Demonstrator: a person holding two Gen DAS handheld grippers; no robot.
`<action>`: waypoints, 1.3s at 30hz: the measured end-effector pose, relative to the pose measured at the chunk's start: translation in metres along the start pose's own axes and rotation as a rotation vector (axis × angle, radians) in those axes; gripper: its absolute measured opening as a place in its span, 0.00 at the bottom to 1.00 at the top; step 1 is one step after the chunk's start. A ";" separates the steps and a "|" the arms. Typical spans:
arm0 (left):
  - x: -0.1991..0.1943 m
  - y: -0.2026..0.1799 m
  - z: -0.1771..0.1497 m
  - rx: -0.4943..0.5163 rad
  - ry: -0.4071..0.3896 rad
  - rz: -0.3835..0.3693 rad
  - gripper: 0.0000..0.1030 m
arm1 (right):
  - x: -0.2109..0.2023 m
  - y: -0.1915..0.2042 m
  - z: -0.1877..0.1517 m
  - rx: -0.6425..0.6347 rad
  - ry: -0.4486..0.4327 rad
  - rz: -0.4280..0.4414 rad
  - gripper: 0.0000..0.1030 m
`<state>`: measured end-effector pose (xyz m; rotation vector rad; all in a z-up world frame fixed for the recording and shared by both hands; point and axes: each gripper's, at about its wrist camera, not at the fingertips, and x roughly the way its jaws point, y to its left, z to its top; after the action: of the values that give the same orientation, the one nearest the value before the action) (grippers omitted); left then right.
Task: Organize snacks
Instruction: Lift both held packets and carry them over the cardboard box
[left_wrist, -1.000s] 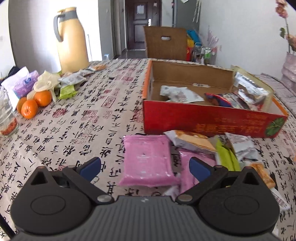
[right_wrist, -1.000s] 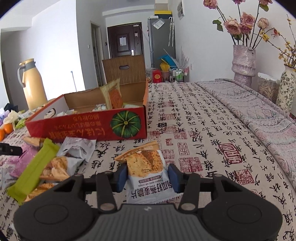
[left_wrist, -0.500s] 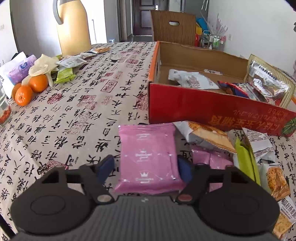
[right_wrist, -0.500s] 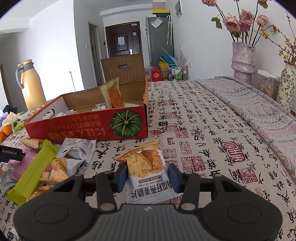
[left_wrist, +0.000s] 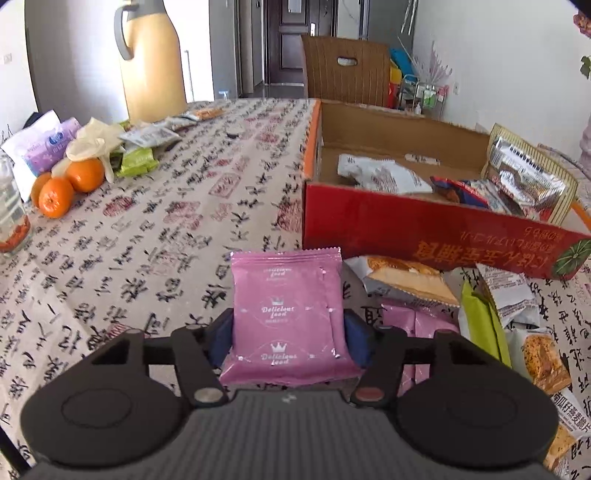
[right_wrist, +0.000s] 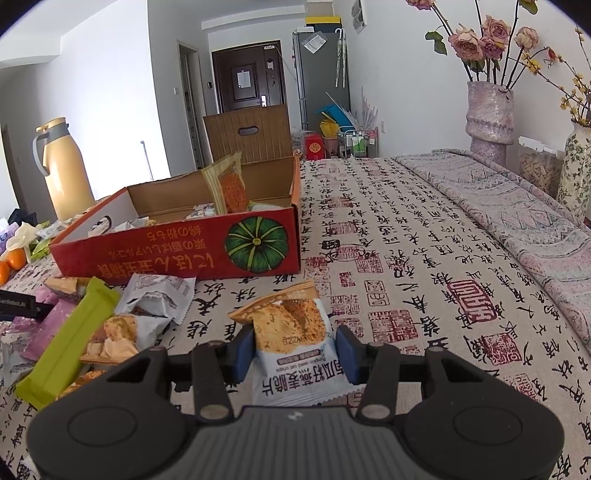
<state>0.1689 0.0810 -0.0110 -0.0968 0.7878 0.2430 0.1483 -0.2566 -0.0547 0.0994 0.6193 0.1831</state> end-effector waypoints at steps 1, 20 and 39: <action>-0.003 0.001 0.001 -0.001 -0.010 0.001 0.60 | -0.001 0.000 0.001 0.000 -0.002 0.000 0.45; -0.055 -0.033 0.060 0.038 -0.235 -0.095 0.60 | 0.005 0.053 0.069 -0.080 -0.165 0.109 0.45; 0.005 -0.064 0.099 0.015 -0.237 -0.085 0.60 | 0.092 0.088 0.119 -0.101 -0.197 0.124 0.45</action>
<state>0.2569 0.0380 0.0545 -0.0856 0.5483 0.1646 0.2788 -0.1564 0.0021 0.0570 0.4067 0.3204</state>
